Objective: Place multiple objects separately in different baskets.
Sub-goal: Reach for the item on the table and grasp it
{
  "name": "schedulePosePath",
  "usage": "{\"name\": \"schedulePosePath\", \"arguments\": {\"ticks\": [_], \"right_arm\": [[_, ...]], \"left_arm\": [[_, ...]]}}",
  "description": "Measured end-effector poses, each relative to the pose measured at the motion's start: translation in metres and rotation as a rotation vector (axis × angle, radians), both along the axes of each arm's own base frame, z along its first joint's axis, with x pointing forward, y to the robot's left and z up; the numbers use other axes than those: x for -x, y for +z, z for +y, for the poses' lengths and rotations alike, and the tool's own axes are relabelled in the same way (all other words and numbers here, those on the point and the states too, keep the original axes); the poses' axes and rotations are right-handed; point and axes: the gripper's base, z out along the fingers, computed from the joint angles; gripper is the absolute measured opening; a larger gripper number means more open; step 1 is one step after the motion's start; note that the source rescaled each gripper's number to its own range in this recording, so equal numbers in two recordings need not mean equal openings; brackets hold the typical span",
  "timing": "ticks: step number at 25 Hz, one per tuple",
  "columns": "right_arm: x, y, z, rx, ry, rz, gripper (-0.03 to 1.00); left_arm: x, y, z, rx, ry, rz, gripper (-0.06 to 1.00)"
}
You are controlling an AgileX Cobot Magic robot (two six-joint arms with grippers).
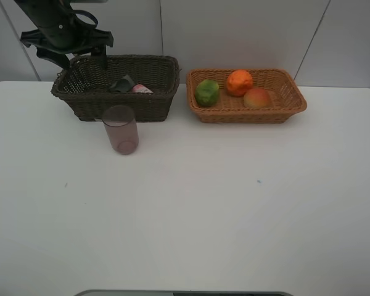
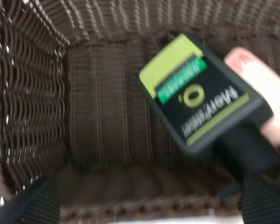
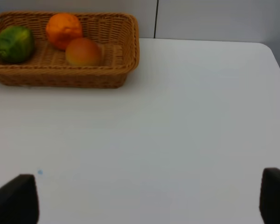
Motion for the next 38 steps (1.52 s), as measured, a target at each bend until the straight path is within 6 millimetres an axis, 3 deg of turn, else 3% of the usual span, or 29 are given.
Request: {"name": "schedulePosePath", "arguments": {"ticks": [9,15,21,28,38], "right_arm": [[0.0,0.0,0.0,0.0,0.0,0.0,1.0],[0.0,0.0,0.0,0.0,0.0,0.0,1.0],[0.0,0.0,0.0,0.0,0.0,0.0,1.0],[0.0,0.0,0.0,0.0,0.0,0.0,1.0],[0.0,0.0,0.0,0.0,0.0,0.0,1.0]], "left_arm": [[0.043,0.034,-0.004,-0.056,-0.095,0.123,1.0],[0.07,0.02,-0.004,-0.08,-0.12,0.197,1.0],[0.09,-0.008,-0.019,-0.101,-0.183,0.258,1.0],[0.089,-0.02,-0.027,-0.033,-0.157,0.176,1.0],[0.08,-0.02,-0.029,0.039,-0.057,0.079,1.0]]}}
